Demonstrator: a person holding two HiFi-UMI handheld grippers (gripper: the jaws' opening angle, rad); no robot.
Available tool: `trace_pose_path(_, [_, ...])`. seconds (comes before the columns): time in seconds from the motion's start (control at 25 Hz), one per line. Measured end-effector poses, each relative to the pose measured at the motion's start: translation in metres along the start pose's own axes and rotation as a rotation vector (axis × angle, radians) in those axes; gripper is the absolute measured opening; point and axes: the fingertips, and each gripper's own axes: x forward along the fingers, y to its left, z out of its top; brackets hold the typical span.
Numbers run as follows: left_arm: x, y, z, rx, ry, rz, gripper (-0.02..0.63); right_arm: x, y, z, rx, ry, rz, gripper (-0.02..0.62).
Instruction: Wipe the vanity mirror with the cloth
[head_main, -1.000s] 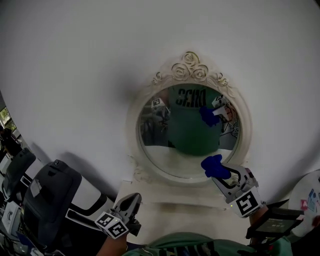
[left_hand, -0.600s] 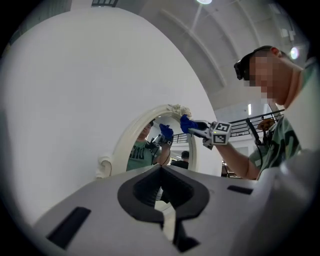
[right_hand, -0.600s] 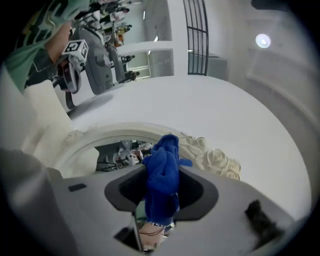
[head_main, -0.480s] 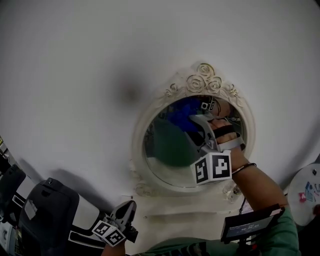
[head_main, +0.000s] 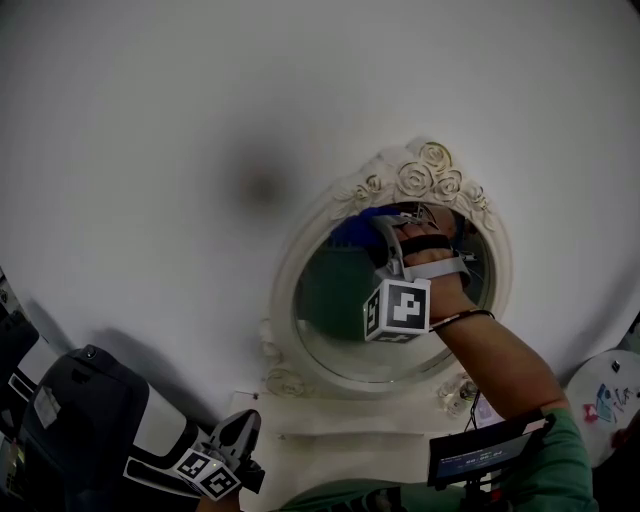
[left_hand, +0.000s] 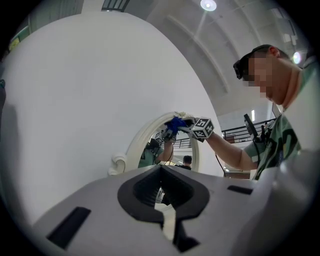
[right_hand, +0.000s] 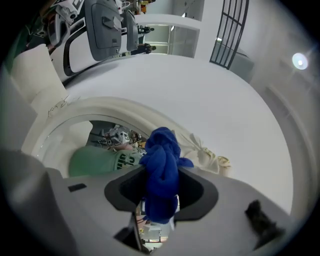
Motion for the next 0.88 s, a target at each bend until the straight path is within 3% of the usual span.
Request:
trace_pose_path(0.24, [0.005,-0.001,-0.002,-0.007,-0.003,-0.003,0.009,-0.003,-0.011,-0.033,0.046,0.066,-0.015,0.16])
trace_pose_path(0.68, [0.021,-0.009,-0.009,-0.005,0.025,-0.037,0.009,-0.039,-0.012,-0.157,0.055,0.29,-0.062,0.154])
trace_pose_path(0.88, [0.02,-0.008,-0.009,-0.005,0.03,-0.035,0.009,-0.044,-0.001,-0.178,0.051,0.323,-0.066,0.149])
